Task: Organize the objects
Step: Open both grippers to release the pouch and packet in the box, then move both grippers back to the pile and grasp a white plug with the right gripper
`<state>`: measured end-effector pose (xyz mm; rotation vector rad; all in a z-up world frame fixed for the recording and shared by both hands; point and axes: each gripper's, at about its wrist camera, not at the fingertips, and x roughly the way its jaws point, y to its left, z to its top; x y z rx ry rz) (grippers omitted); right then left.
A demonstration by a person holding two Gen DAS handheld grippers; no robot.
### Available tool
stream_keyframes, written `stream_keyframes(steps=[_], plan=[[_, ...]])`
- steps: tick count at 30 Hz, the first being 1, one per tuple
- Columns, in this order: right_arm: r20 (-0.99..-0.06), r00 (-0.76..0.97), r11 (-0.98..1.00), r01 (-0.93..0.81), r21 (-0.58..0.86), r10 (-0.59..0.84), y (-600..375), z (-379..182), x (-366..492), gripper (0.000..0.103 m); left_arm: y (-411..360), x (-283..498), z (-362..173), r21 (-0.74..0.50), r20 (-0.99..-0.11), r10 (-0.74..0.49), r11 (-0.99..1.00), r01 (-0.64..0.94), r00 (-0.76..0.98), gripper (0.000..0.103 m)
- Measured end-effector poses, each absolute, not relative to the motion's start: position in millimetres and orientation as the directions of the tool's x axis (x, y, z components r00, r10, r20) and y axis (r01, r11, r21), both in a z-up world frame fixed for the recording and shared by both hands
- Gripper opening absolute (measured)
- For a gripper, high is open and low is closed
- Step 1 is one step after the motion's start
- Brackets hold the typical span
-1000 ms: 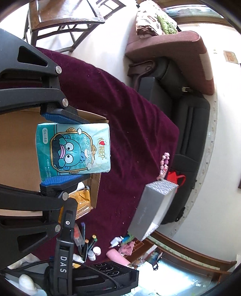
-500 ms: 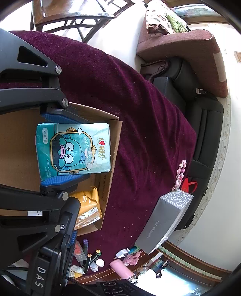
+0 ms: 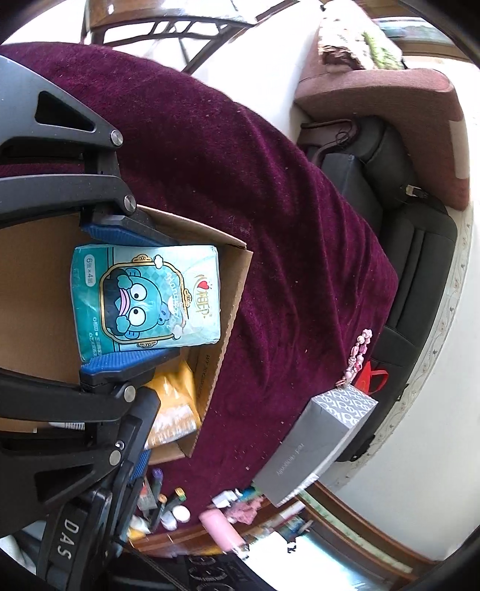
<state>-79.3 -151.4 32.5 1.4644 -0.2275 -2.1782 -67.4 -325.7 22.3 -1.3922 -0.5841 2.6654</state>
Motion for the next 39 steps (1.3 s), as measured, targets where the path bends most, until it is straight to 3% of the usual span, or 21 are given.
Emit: stream_keyframes(steps=[6, 14, 17, 22, 32, 39], plan=[[-0.783, -0.287, -0.824, 0.332, 0.459, -0.552, -152, 35, -78, 0.044, -333, -62, 22, -0.433, -0.764, 0.288, -0.892, 0.127, -0.578, 0.045], [-0.752, -0.304, -0.806, 0.325, 0.495, -0.584, -146, 48, -72, 0.046, -333, -56, 37, -0.465, -0.733, 0.304, -0.877, 0.122, -0.609, 0.068], [-0.734, -0.328, -0.801, 0.321, 0.506, -0.595, -134, 60, -67, 0.047, -333, -48, 51, -0.435, -0.729, 0.269, -0.892, 0.121, -0.63, 0.068], [-0.701, -0.377, -0.796, 0.296, 0.528, -0.605, -103, 74, -51, 0.056, -313, -24, 83, -0.35, -0.726, 0.214, -0.933, 0.083, -0.653, 0.068], [-0.699, -0.42, -0.81, 0.192, 0.554, -0.578, -14, 59, -7, 0.056, -224, 30, 130, -0.349, -0.677, 0.357, -0.926, -0.146, -0.644, 0.069], [-0.703, -0.507, -0.837, 0.072, 0.542, -0.499, 87, 53, 29, 0.056, -116, 60, 125, -0.165, -0.711, 0.329, -0.937, -0.307, -0.622, 0.069]])
